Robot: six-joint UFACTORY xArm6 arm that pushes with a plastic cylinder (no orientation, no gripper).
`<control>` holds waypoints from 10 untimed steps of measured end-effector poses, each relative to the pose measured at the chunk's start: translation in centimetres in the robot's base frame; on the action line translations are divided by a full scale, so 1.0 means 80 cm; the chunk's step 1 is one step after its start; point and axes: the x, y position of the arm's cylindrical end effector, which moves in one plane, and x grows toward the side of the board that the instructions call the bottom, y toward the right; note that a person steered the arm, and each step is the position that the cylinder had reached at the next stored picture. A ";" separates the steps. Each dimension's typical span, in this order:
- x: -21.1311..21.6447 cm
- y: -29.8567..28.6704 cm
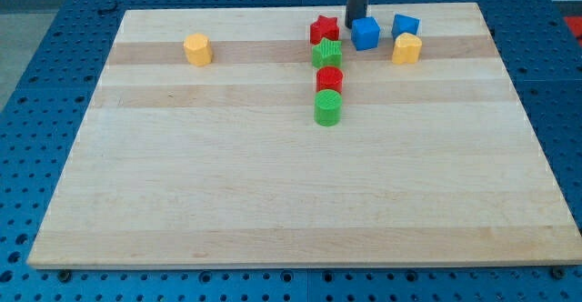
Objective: Slide the blue cube closer to the yellow heart
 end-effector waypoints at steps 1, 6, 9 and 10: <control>0.013 0.000; 0.134 0.001; 0.159 0.048; 0.160 0.063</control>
